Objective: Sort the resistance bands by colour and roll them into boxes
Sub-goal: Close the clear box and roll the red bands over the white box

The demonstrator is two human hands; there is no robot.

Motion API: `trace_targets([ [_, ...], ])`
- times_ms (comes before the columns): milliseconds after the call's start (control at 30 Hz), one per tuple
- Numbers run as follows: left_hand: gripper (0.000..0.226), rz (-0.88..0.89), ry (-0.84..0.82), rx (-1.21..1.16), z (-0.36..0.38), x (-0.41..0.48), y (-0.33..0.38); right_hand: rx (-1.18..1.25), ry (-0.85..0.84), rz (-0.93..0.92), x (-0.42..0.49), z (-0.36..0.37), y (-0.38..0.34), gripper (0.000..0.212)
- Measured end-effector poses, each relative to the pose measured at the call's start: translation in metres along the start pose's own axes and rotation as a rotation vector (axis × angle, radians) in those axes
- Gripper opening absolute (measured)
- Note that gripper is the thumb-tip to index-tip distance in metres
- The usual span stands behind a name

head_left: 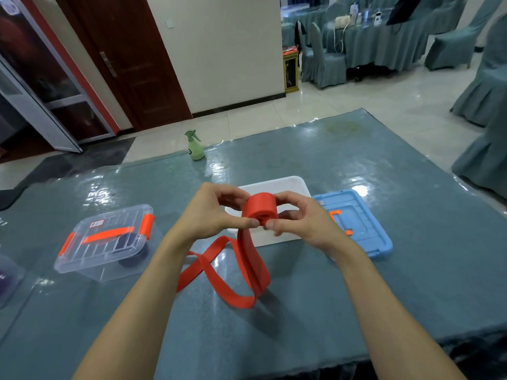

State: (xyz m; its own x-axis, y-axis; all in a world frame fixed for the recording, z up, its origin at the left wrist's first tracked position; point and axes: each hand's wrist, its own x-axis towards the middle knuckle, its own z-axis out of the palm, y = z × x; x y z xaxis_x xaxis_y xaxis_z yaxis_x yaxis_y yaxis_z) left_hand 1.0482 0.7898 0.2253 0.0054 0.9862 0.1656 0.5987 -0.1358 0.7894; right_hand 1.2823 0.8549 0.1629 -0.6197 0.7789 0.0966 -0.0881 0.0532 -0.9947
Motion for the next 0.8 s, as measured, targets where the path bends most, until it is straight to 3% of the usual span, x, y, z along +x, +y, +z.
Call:
trace_targets([
  [100,0.041,0.035,-0.105,0.347,-0.011,0.004,0.012,-0.381,0.033,0.013,0.000,0.000,-0.013,0.069],
  [200,0.047,0.083,-0.218,0.616,-0.012,0.012,0.027,-0.633,-0.004,-0.053,0.005,0.015,-0.016,0.055],
  [300,0.047,0.096,-0.274,0.702,-0.013,0.016,0.031,-0.659,0.013,-0.099,0.006,0.020,-0.016,0.043],
  [500,0.055,0.010,-0.141,0.064,-0.017,0.009,0.005,-0.245,0.134,-0.087,0.005,0.002,-0.018,0.044],
  [633,0.062,-0.006,0.002,-0.331,0.000,0.003,-0.001,0.081,0.111,-0.112,0.006,-0.002,-0.022,0.043],
  [733,0.056,-0.004,0.070,-0.435,0.007,0.007,0.006,0.202,0.089,-0.116,0.009,0.003,-0.021,0.045],
  [800,0.053,0.006,0.087,-0.336,0.004,0.009,0.010,0.179,0.053,-0.086,0.009,0.004,-0.017,0.049],
])
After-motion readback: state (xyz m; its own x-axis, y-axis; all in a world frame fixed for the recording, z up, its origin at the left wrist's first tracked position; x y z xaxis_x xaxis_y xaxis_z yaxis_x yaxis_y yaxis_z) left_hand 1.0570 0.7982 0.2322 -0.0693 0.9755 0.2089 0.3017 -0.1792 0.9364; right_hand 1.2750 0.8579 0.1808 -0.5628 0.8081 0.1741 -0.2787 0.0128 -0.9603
